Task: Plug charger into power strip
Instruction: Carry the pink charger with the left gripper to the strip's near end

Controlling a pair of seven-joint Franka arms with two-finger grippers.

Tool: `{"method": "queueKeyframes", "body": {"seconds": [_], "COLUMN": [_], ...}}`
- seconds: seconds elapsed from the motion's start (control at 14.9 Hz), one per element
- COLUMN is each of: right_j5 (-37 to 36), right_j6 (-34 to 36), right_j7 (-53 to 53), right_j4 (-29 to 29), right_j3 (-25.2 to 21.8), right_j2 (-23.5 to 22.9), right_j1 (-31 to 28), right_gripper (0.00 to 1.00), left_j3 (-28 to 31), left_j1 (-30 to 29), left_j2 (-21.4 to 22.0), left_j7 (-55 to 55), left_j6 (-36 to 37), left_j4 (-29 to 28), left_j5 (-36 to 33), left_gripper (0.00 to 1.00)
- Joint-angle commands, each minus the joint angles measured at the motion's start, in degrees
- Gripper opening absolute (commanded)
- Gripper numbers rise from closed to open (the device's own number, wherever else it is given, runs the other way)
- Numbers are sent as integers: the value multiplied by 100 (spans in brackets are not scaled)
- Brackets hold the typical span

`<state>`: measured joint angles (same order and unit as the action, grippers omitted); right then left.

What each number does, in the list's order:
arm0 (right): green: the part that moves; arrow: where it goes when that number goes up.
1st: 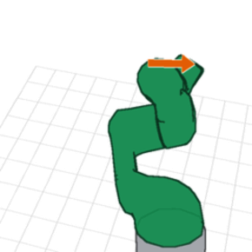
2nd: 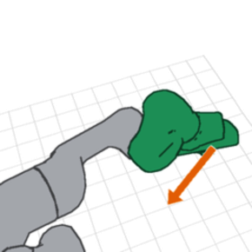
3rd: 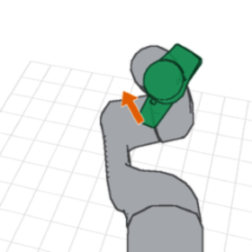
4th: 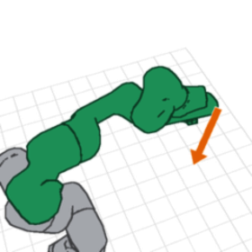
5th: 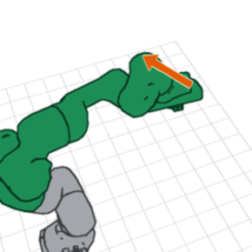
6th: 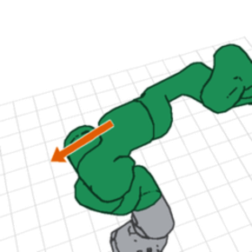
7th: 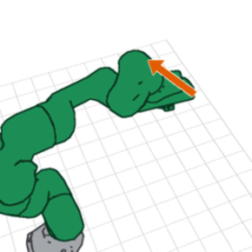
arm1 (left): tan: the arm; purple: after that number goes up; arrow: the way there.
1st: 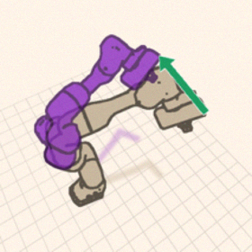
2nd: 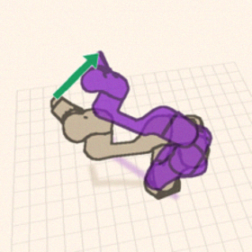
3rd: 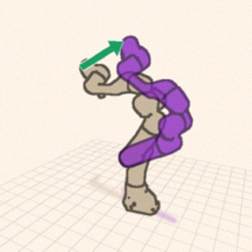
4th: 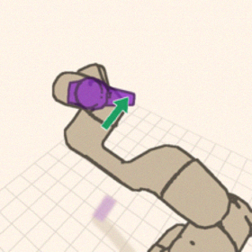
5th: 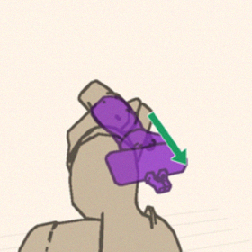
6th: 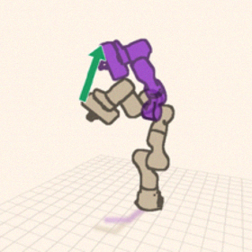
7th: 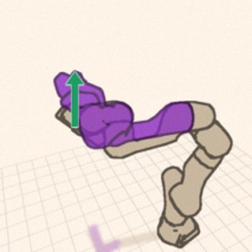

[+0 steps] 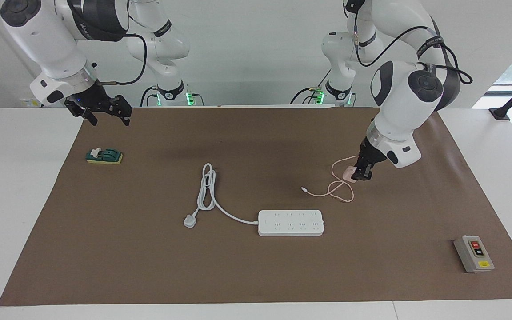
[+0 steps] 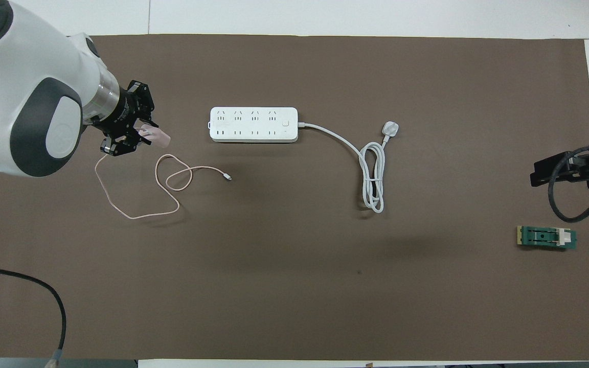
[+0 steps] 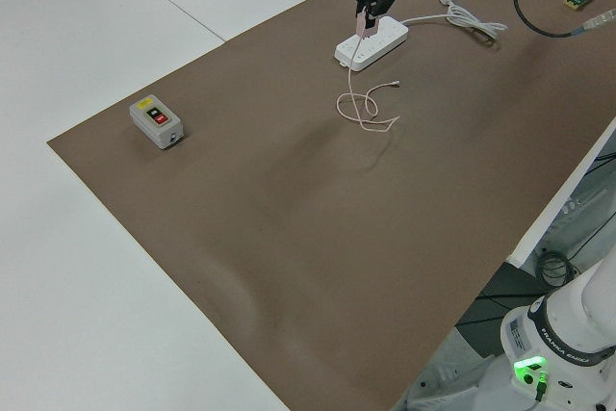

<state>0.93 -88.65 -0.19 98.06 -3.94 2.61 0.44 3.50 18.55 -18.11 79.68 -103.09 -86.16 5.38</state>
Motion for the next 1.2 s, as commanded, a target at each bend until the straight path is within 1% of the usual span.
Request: {"method": "queueKeyframes", "body": {"seconds": [0.0, 0.2, 0.54, 0.8, 0.94, 1.14], "right_j5": [-76, -76, -76, -76, -76, -76], "right_j6": [15, 15, 15, 15, 15, 15], "right_j7": [63, 72, 72, 72, 72, 72], "right_j4": [91, 82, 82, 82, 82, 82], "right_j3": [42, 42, 42, 42, 42, 42], "right_j2": [99, 99, 99, 108, 99, 99], "right_j1": [-53, -53, -53, -53, -53, -53], "right_gripper": [100, 100, 100, 100, 100, 100], "left_j3": [124, 159, 168, 159, 159, 168], "left_j1": [210, 394, 553, 606, 615, 685], "left_j2": [-674, -1377, -1476, -1450, -1380, -1274], "left_j7": [678, 1382, 1586, 1709, 1718, 1753], "left_j6": [175, 158, -132, -685, -966, -1221], "left_j4": [818, 1433, 1471, 1103, 813, 470], "left_j5": [-160, -248, -231, -213, -239, -257], "left_gripper": [0, 0, 0, 0, 0, 0]}}
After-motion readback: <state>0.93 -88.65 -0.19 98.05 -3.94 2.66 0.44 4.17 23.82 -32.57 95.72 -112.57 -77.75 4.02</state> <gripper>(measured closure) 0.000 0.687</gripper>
